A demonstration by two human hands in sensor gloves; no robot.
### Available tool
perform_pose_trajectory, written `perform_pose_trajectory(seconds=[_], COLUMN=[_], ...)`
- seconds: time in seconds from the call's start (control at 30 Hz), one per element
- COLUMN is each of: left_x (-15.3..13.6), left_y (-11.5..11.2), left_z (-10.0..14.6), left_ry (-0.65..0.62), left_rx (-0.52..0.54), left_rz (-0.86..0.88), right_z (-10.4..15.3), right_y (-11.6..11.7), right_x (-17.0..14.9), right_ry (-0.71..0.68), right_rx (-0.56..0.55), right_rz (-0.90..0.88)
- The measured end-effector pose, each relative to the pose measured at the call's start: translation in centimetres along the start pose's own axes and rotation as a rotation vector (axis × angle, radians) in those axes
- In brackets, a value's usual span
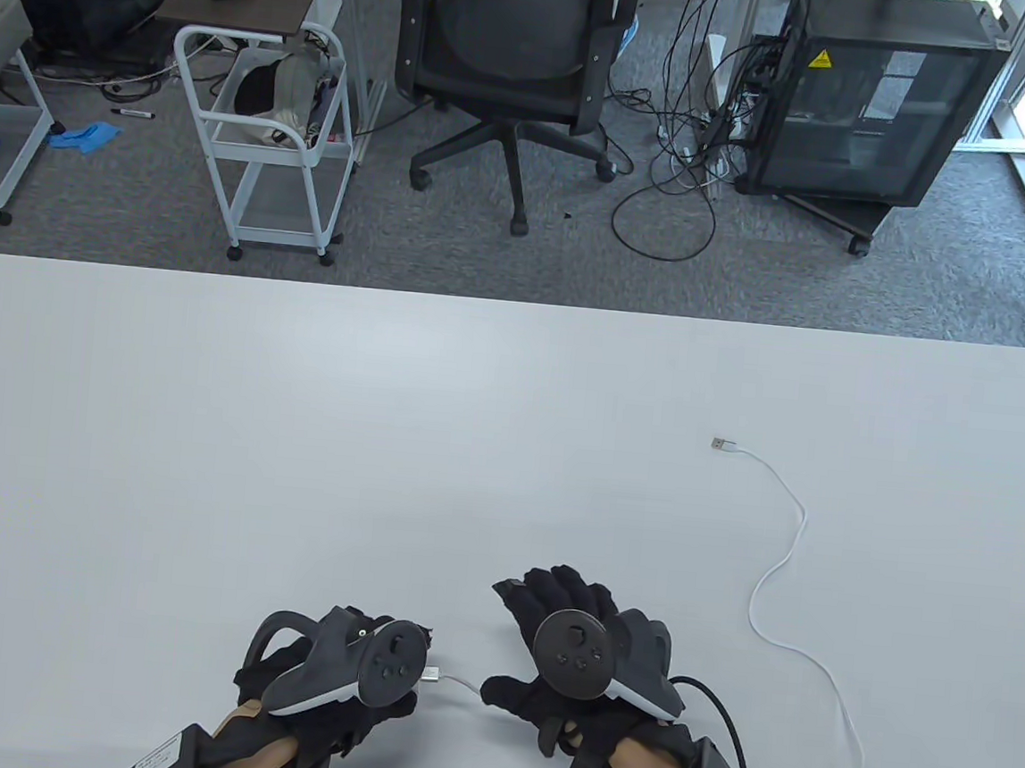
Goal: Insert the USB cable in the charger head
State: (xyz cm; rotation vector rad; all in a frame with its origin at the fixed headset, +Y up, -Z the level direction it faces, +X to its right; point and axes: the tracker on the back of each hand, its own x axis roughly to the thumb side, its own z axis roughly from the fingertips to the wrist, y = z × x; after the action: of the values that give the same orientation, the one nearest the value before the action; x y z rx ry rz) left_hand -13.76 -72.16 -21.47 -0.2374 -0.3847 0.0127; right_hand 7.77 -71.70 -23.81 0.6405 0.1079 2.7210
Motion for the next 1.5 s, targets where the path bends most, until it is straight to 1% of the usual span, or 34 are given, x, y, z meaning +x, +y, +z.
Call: perform_pose_trajectory(seconds=[0.3,0.37,0.43,0.6,1.1,1.23,1.33,1.43,1.5], left_x=[-0.3,-0.4,-0.4,-0.6,-0.5,-0.7,-0.9,-1.5,-1.8], left_y=[0.0,0.2,0.3,0.0,0.2,-0.1,-0.3,-0.6,-1.0], left_z=[0.1,0.2,0.3,0.2,0.2,-0.2,-0.5,-1.2,-1.7], left_ry=[0.013,0.009,0.009,0.018,0.031,0.072,0.084,0.125,0.165], left_rx=[-0.006,0.014,0.01,-0.008,0.002,0.007,0.027,0.001,-0.018], left_rz=[-0.006,0.009,0.011,-0.001,-0.002,-0.022,0.015,0.046,0.022], right_z=[0.3,0.4,0.4,0.5,0.7,0.6,0.7,0.7,0.6], right_y=[-1.2,-1.4,-1.6,-1.9,-2.0,-2.0,-2.0,-2.0,-1.9], right_x=[-3.3,-3.9,-4.4,-5.3,-5.5,-5.4,-5.4,-5.4,-5.4], right_ry=[0.106,0.132,0.157,0.186,0.192,0.189,0.188,0.188,0.188], right_rx=[-0.041,-0.042,-0.029,-0.04,-0.037,-0.036,-0.035,-0.037,-0.034], right_rz=[0.014,0.011,0.013,0.004,0.003,0.0,0.002,0.001,-0.001])
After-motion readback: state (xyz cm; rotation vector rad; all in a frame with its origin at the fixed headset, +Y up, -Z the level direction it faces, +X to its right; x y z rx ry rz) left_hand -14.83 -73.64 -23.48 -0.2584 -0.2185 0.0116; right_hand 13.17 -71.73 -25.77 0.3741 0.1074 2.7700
